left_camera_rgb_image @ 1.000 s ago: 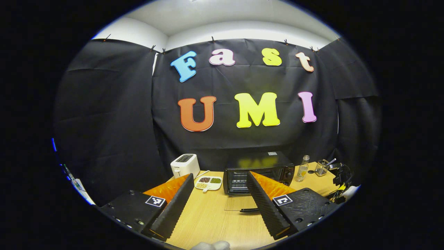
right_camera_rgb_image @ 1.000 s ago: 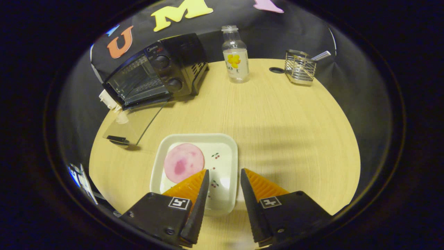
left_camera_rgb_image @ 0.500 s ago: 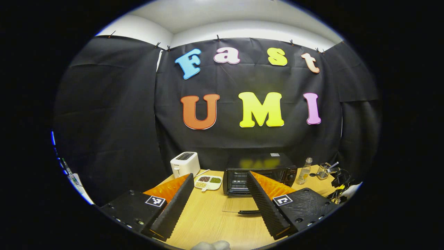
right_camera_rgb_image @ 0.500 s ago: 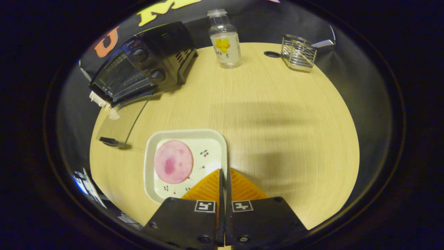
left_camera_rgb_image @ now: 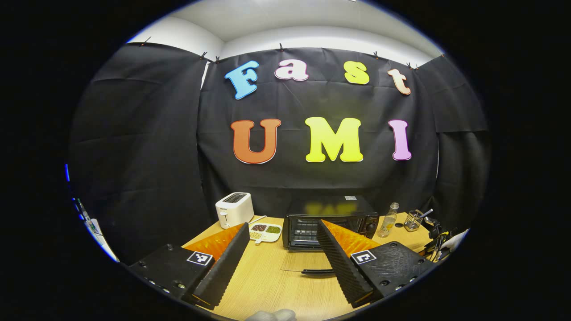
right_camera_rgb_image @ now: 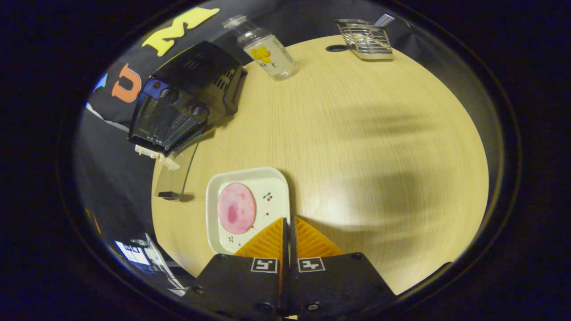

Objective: Open the electric oven with the left hand, put the food in, and close the electric oven.

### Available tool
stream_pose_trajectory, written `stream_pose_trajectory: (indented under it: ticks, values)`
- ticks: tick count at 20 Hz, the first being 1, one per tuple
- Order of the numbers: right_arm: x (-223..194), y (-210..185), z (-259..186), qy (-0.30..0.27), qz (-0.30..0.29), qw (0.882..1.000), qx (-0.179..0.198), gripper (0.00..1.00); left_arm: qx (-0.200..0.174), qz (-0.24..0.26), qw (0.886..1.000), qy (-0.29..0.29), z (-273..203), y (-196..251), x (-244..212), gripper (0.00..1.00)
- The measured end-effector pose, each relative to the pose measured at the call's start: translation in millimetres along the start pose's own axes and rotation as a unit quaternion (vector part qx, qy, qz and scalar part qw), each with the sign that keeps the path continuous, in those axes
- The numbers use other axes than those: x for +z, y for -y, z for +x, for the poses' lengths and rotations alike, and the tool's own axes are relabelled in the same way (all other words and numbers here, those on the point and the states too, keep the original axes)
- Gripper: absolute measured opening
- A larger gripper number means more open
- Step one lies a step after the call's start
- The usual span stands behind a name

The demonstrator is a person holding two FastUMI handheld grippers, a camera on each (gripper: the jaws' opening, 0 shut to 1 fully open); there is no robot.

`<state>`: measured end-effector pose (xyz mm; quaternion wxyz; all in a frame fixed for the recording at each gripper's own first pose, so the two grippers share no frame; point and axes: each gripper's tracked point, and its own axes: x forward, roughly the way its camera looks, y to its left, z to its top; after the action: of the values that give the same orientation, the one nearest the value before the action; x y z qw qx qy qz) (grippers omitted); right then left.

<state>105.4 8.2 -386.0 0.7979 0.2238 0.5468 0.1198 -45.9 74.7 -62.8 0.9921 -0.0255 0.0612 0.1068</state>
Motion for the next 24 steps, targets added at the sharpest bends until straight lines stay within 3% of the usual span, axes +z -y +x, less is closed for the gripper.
stream_pose_trajectory:
  ticks: [6, 14, 20, 22, 24]
  values:
    - [9.0, -12.5, -27.0, 0.047, 0.065, 0.994, 0.075, 0.00, -0.024, 0.004, 1.000, -0.003, 1.2, 19.7, 2.5, 0.96]
    - [36.6, -28.8, -75.2, 0.126, 0.098, 0.981, 0.107, 0.04, -0.041, 0.025, 0.999, 0.003, 7.2, 46.3, 14.8, 0.96]
    - [45.1, -91.5, -98.3, 0.169, 0.121, 0.966, 0.152, 0.00, -0.020, 0.033, 0.999, -0.008, 1.5, 43.8, 19.7, 0.97]
    - [42.5, -125.1, -98.7, 0.192, 0.140, 0.956, 0.170, 0.04, -0.023, 0.032, 0.999, -0.014, -0.2, 37.4, 16.8, 0.96]
    - [34.8, -159.8, -88.9, 0.215, 0.160, 0.946, 0.183, 0.00, -0.031, 0.032, 0.999, -0.012, 0.7, 30.1, 17.1, 0.96]
